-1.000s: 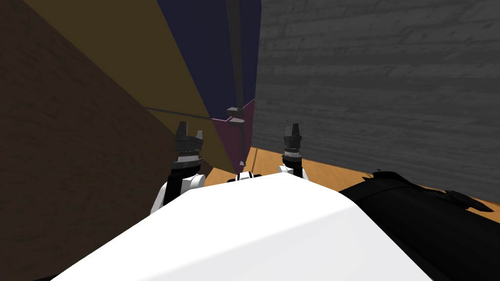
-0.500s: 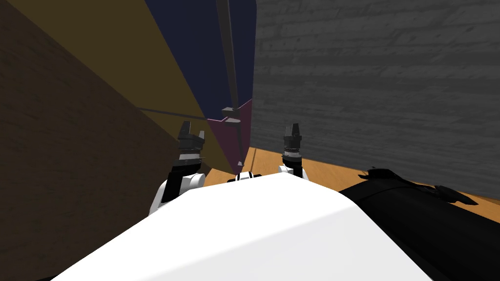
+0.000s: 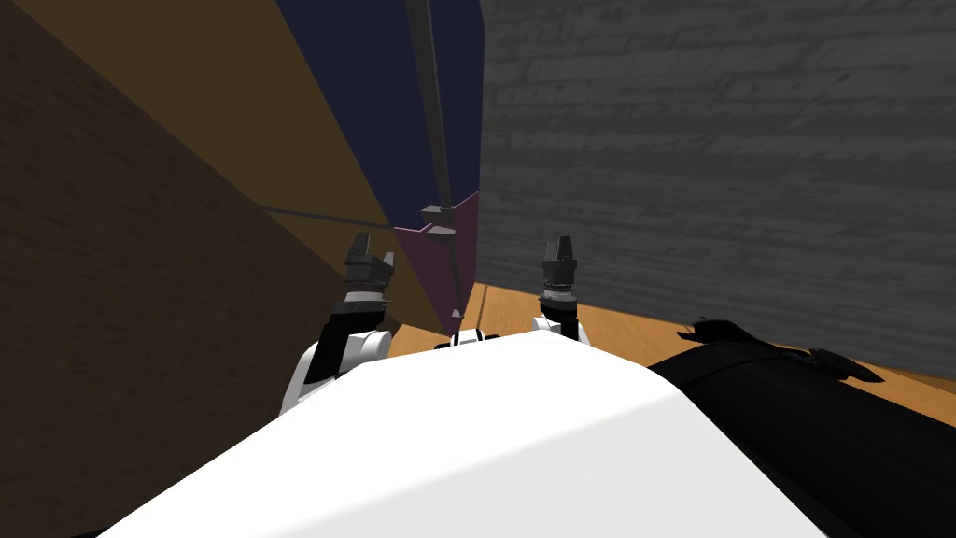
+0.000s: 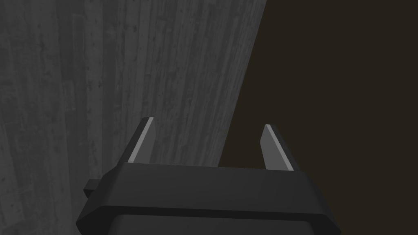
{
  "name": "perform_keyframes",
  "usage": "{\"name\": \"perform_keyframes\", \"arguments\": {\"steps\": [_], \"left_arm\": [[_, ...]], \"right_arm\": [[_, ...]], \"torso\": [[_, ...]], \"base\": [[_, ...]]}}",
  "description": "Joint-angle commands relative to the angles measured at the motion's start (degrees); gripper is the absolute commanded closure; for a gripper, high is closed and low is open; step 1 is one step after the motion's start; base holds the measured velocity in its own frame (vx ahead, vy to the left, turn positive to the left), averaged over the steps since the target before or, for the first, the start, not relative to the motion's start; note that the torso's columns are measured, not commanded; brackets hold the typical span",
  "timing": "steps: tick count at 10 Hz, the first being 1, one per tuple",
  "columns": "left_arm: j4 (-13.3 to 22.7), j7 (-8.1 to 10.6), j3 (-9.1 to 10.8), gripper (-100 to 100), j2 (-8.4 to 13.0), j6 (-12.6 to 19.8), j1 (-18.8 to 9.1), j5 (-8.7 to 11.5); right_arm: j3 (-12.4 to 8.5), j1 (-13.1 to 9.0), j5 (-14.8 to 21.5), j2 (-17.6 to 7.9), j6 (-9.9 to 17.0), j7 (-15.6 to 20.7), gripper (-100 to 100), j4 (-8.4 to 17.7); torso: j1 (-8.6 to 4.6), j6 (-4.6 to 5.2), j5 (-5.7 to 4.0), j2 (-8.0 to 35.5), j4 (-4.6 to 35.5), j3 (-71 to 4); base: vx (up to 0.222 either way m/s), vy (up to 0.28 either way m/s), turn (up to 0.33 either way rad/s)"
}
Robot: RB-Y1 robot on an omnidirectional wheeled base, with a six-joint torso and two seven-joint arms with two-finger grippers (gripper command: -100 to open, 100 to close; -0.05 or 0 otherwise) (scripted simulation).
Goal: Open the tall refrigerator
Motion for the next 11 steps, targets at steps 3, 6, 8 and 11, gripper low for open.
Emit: {"name": "perform_keyframes", "arguments": {"steps": [3,6,8,11], "left_arm": [[0.18,1.15,-0.81,-100,0.21,5.93,-0.98,-0.02],[-0.02,1.97,-1.12,-100,0.39,9.9,-1.52,-0.03],[-0.14,2.38,-1.27,-100,0.5,12.18,-1.77,-0.04],[-0.51,3.19,-1.57,-100,0.76,16.25,-2.27,-0.05]], "right_arm": [[0.0,0.0,0.0,0.0,0.0,0.0,0,0.0],[0.0,0.0,0.0,0.0,0.0,0.0,0,0.0],[0.0,0.0,0.0,0.0,0.0,0.0,0,0.0],[0.0,0.0,0.0,0.0,0.0,0.0,0,0.0]], "torso": [[-0.35,0.28,-0.03,-0.38,-0.26,-0.22],[-0.38,0.39,-0.03,-0.67,-0.37,-0.4],[-0.57,0.52,-0.05,-0.84,-0.47,-0.5],[-0.85,0.78,-0.1,-1.03,-0.56,-0.61]], "base": [[-0.003,-0.032,-0.041],[-0.008,-0.019,-0.032],[0.0,-0.026,-0.028],[-0.007,-0.034,-0.04]]}}
